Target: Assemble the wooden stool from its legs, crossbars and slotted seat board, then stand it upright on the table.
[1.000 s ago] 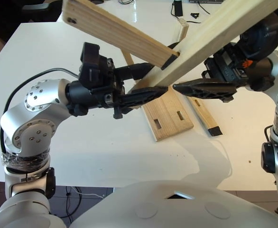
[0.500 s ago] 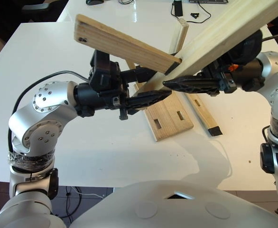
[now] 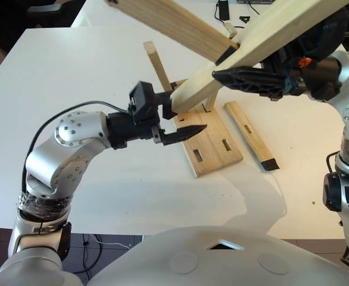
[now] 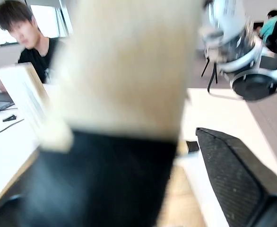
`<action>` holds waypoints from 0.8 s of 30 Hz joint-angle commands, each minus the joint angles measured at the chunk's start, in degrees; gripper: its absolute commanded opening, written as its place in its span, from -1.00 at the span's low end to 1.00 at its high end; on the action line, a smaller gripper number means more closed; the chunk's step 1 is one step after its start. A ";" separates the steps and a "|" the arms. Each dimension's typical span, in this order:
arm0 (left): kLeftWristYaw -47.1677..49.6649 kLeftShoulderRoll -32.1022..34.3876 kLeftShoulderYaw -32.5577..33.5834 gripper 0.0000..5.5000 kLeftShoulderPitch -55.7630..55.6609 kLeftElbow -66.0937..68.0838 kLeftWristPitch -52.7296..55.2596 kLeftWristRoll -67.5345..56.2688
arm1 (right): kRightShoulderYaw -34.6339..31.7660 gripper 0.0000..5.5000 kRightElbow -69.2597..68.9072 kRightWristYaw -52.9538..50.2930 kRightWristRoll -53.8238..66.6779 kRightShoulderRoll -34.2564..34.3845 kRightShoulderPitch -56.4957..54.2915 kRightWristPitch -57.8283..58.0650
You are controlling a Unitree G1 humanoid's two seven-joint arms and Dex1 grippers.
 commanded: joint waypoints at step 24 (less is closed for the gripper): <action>-2.89 5.53 2.84 0.38 22.79 20.50 -25.47 26.52 | 4.17 -0.27 14.73 13.14 -35.52 -13.76 25.41 -27.45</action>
